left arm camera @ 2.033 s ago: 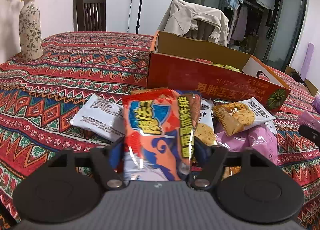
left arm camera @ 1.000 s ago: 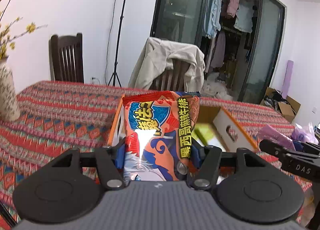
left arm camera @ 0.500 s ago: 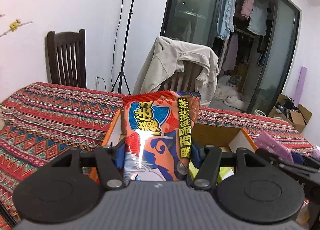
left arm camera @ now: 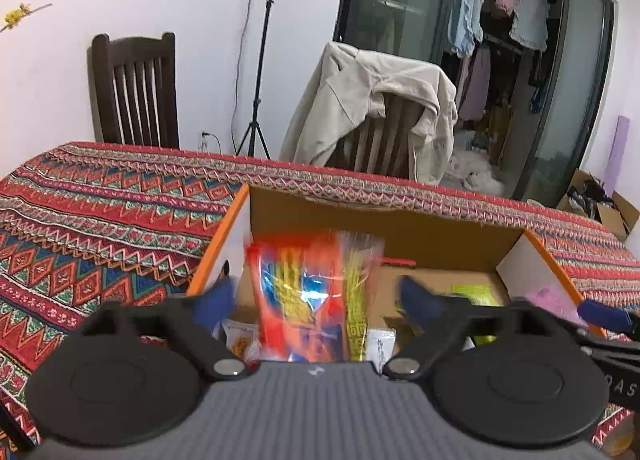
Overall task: Organize snacks
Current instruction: 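Open both tools to drop the packets into the box, then withdraw both tools from the box and lower them to the snack pile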
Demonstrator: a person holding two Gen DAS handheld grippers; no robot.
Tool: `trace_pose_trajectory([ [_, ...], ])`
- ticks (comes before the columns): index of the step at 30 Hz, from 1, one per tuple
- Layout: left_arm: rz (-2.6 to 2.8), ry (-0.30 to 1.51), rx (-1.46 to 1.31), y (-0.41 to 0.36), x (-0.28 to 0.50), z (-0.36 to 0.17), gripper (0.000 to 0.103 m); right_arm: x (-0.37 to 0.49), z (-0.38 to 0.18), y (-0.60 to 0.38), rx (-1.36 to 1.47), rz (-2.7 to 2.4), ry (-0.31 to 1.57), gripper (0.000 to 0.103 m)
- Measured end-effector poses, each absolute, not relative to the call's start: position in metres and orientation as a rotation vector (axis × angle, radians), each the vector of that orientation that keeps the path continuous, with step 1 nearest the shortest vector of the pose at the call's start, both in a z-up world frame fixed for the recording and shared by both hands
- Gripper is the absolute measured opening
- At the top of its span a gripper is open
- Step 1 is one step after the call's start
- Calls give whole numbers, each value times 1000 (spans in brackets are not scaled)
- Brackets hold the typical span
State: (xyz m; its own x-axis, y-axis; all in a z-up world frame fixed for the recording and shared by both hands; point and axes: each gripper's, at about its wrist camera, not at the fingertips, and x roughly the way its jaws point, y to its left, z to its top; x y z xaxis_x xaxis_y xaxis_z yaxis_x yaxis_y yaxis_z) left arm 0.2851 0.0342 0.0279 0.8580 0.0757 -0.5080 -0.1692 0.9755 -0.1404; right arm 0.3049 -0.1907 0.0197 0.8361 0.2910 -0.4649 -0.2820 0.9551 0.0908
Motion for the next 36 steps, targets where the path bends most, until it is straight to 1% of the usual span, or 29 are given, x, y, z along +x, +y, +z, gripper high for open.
trace_pose_trajectory([
  [1, 132, 508, -185, 34, 283, 30, 103, 305, 20, -192, 28, 309, 499, 95],
  [3, 129, 501, -185, 32, 281, 32, 103, 304, 21, -193, 38, 312, 499, 103],
  [10, 125, 506, -184, 30, 280, 37, 103, 303, 23, -197, 47, 294, 496, 103],
  [16, 101, 484, -181, 23, 264, 58, 103, 288, 37, -198, 49, 295, 470, 103],
  [24, 111, 441, -164, 28, 221, 83, 103, 255, 66, -200, 32, 306, 412, 103],
  [36, 131, 449, -168, 49, 145, 78, 103, 185, 64, -206, 30, 314, 433, 103],
])
